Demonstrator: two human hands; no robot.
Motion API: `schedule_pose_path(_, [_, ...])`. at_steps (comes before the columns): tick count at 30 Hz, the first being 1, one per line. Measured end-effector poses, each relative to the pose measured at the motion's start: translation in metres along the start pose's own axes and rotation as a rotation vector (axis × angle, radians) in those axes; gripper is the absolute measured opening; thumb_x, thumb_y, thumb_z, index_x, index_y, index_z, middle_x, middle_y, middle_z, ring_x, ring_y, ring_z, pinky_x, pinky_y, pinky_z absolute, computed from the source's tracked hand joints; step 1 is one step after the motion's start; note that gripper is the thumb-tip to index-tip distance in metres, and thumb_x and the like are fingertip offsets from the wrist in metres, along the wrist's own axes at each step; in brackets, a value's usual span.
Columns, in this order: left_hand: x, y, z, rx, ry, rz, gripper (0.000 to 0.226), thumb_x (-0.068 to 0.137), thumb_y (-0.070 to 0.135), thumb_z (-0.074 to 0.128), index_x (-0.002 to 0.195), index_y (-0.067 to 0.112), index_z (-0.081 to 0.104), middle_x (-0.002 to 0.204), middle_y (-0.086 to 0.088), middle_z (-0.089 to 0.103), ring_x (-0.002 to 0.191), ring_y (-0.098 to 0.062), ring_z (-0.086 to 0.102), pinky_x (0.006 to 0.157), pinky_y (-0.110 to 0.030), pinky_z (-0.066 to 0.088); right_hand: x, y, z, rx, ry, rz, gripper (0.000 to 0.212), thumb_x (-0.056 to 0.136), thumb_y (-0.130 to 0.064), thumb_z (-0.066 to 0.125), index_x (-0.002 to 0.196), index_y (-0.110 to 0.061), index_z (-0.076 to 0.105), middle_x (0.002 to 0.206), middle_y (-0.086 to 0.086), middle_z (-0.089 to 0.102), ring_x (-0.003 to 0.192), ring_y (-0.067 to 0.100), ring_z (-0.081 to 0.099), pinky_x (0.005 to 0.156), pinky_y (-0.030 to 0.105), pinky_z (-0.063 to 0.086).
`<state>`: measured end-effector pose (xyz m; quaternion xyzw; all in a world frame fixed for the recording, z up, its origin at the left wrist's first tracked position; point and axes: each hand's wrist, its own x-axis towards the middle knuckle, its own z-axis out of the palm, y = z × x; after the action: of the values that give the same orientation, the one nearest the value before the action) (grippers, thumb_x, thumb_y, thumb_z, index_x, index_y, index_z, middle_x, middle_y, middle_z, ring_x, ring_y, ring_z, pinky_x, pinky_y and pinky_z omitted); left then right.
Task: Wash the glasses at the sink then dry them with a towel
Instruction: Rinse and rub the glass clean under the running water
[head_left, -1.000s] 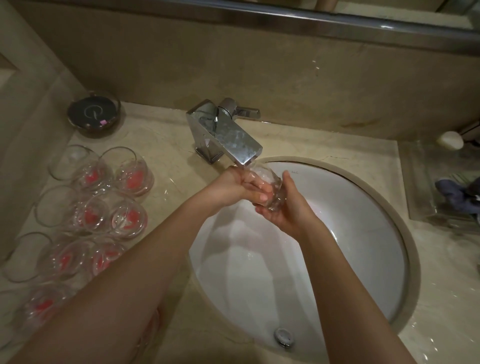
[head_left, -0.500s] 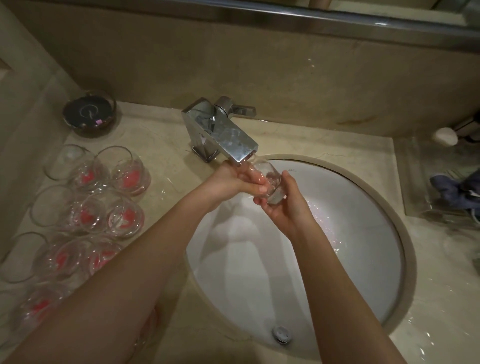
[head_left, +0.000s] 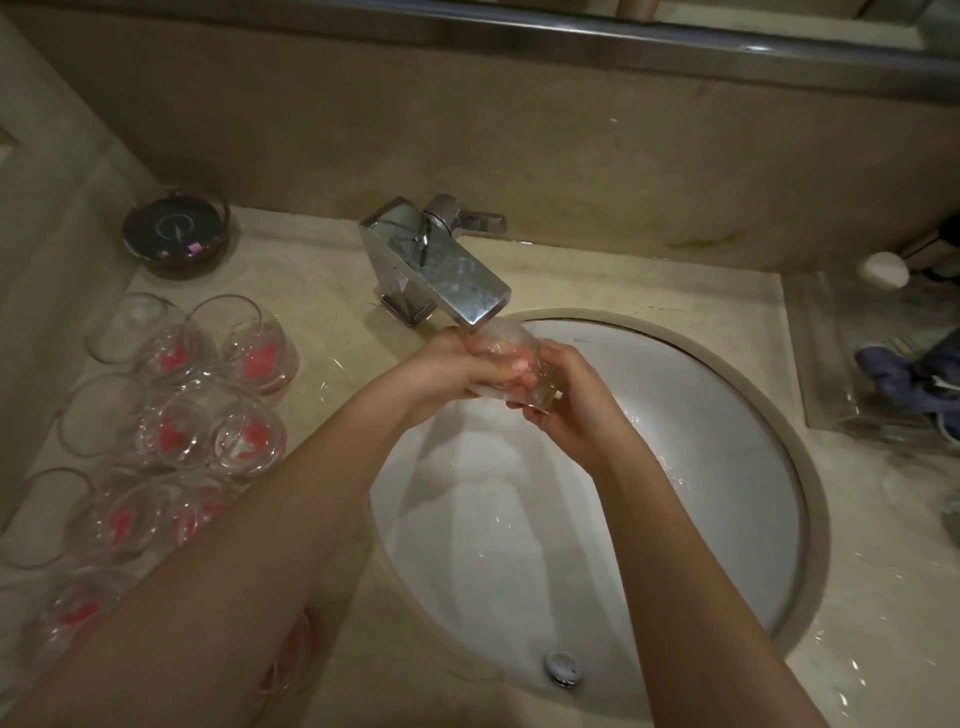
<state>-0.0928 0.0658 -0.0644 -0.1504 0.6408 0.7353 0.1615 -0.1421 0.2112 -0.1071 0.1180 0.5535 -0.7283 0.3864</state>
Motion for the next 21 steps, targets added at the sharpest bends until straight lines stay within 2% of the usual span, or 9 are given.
schedule_pose_path(2, [0.002, -0.002, -0.001, 0.013, 0.031, 0.002, 0.039, 0.084, -0.004, 0.067, 0.093, 0.035, 0.066, 0.098, -0.007, 0.071, 0.090, -0.018, 0.069, 0.090, -0.036, 0.054, 0.001, 0.000, 0.001, 0.076, 0.010, 0.019, 0.026, 0.094, -0.025, 0.048, 0.112, -0.011, 0.061, 0.096, 0.007, 0.063, 0.074, 0.017, 0.063, 0.060, 0.025, 0.052])
schedule_pose_path(5, [0.004, -0.005, -0.003, 0.051, 0.048, -0.018, 0.028, 0.081, -0.003, 0.070, 0.088, 0.024, 0.074, 0.098, -0.010, 0.072, 0.091, -0.018, 0.070, 0.089, -0.036, 0.055, -0.001, -0.001, 0.002, 0.034, 0.008, 0.093, 0.041, 0.099, -0.044, 0.044, 0.107, -0.010, 0.065, 0.088, 0.008, 0.067, 0.068, 0.016, 0.064, 0.055, 0.025, 0.053])
schedule_pose_path(8, [0.004, -0.005, -0.002, 0.065, 0.052, -0.041, 0.021, 0.084, 0.003, 0.070, 0.100, 0.017, 0.070, 0.106, -0.016, 0.072, 0.097, -0.023, 0.070, 0.096, -0.041, 0.052, -0.003, -0.003, 0.001, 0.028, -0.005, 0.007, 0.037, 0.099, -0.036, 0.048, 0.113, -0.004, 0.062, 0.087, 0.014, 0.063, 0.062, 0.016, 0.061, 0.053, 0.022, 0.052])
schedule_pose_path(11, [0.004, -0.007, -0.005, 0.019, 0.060, -0.068, 0.029, 0.085, 0.004, 0.069, 0.107, 0.023, 0.067, 0.111, -0.017, 0.071, 0.102, -0.028, 0.069, 0.098, -0.043, 0.052, -0.005, -0.002, -0.003, -0.010, -0.019, -0.086, 0.026, 0.093, -0.018, 0.058, 0.119, -0.013, 0.060, 0.102, 0.012, 0.065, 0.078, 0.021, 0.064, 0.064, 0.026, 0.052])
schedule_pose_path(13, [0.004, -0.006, -0.005, 0.027, 0.055, -0.063, 0.026, 0.085, 0.004, 0.069, 0.107, 0.017, 0.069, 0.111, -0.017, 0.071, 0.103, -0.027, 0.069, 0.096, -0.041, 0.052, -0.008, -0.003, -0.004, -0.020, -0.026, -0.075, 0.023, 0.094, -0.022, 0.059, 0.117, -0.020, 0.062, 0.105, 0.006, 0.067, 0.082, 0.019, 0.067, 0.066, 0.026, 0.053])
schedule_pose_path(15, [0.001, -0.003, -0.001, 0.028, 0.062, -0.058, 0.025, 0.085, 0.002, 0.069, 0.091, 0.025, 0.076, 0.110, -0.016, 0.071, 0.099, -0.024, 0.070, 0.093, -0.035, 0.053, -0.010, -0.003, -0.003, -0.058, -0.007, -0.033, 0.032, 0.095, -0.036, 0.057, 0.119, -0.016, 0.063, 0.105, 0.006, 0.068, 0.082, 0.015, 0.068, 0.064, 0.023, 0.054])
schedule_pose_path(16, [0.001, -0.002, 0.000, 0.026, 0.062, -0.052, 0.033, 0.085, 0.002, 0.069, 0.081, 0.034, 0.077, 0.110, -0.017, 0.071, 0.098, -0.023, 0.070, 0.093, -0.034, 0.053, -0.010, -0.003, -0.003, -0.082, 0.025, -0.024, 0.039, 0.094, -0.041, 0.057, 0.119, -0.012, 0.064, 0.102, 0.008, 0.069, 0.079, 0.014, 0.068, 0.062, 0.022, 0.054])
schedule_pose_path(18, [-0.001, -0.002, 0.002, 0.024, 0.061, -0.060, 0.040, 0.085, 0.001, 0.069, 0.071, 0.039, 0.075, 0.112, -0.017, 0.070, 0.101, -0.025, 0.069, 0.095, -0.036, 0.050, -0.009, -0.003, -0.004, -0.076, 0.070, -0.057, 0.039, 0.092, -0.037, 0.062, 0.117, -0.008, 0.065, 0.100, 0.010, 0.069, 0.076, 0.017, 0.068, 0.062, 0.024, 0.055])
schedule_pose_path(21, [0.001, -0.005, -0.002, 0.071, 0.056, -0.122, 0.020, 0.084, 0.008, 0.072, 0.093, 0.027, 0.072, 0.113, -0.011, 0.072, 0.109, -0.022, 0.067, 0.099, -0.039, 0.047, -0.008, -0.004, -0.009, -0.039, 0.037, -0.116, 0.029, 0.088, -0.017, 0.067, 0.117, -0.019, 0.065, 0.101, 0.000, 0.069, 0.085, 0.019, 0.067, 0.076, 0.028, 0.054])
